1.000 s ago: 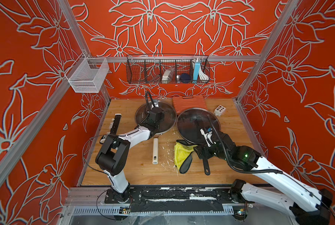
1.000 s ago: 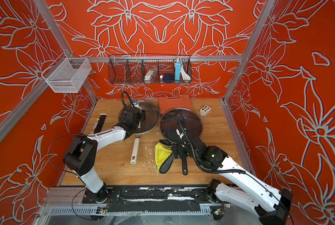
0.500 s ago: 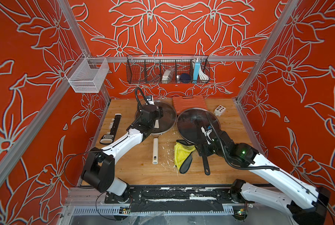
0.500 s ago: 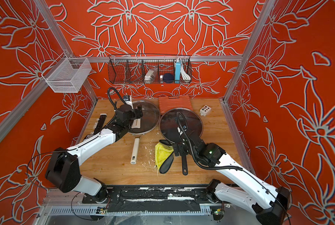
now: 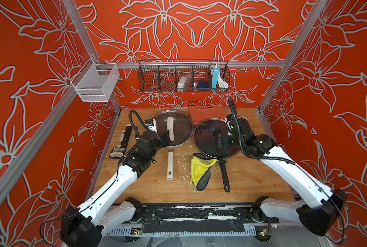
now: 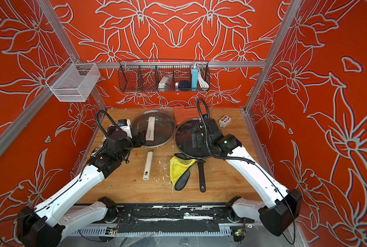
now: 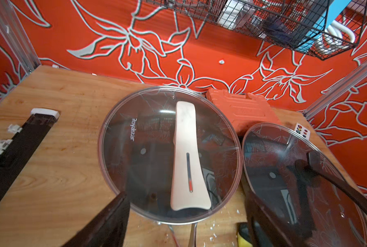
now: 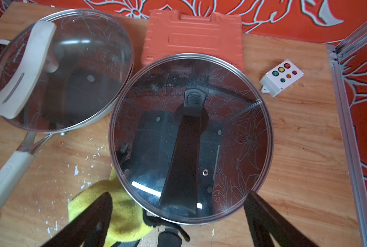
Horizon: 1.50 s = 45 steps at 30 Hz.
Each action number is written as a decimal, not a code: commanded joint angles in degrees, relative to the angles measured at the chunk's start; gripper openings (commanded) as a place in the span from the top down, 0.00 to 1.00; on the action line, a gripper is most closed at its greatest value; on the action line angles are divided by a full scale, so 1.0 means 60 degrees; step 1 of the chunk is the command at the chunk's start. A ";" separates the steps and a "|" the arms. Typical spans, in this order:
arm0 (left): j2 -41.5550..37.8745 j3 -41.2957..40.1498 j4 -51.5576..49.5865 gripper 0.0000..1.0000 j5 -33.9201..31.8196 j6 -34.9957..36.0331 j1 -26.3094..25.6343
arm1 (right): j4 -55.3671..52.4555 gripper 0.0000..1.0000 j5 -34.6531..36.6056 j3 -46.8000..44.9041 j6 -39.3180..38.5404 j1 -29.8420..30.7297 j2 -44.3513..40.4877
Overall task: Wipe the pot lid with a cloth
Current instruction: Pick up the pot lid from the cooking pot.
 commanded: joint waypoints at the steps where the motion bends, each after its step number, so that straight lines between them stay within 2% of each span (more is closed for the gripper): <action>1: -0.0409 -0.0270 -0.0568 0.17 0.0364 -0.0444 0.0059 | -0.0226 0.03 -0.0129 0.0417 -0.0308 -0.0267 0.0393; 10: -0.0857 -0.0919 -0.0769 0.17 0.0304 -0.0573 0.0058 | -0.0970 0.03 -0.0895 0.1428 -0.0394 -0.0800 0.2528; 22: -0.1256 -0.1046 -0.0793 0.17 0.0684 -0.0619 -0.0048 | -0.0668 0.08 -0.0754 0.1573 -0.0417 -0.0952 0.3741; 34: -0.1426 -0.1115 -0.0670 0.17 0.0625 -0.0533 -0.0085 | 0.0085 0.16 -0.1284 0.1398 -0.0544 -0.1301 0.4329; 41: -0.1322 -0.1109 -0.0633 0.17 0.0655 -0.0526 -0.0107 | -0.0003 0.25 -0.1519 0.1574 -0.0608 -0.1393 0.4753; 45: -0.1322 -0.1087 -0.0644 0.17 0.0640 -0.0500 -0.0100 | -0.0097 0.34 -0.1682 0.1632 -0.0570 -0.1415 0.4961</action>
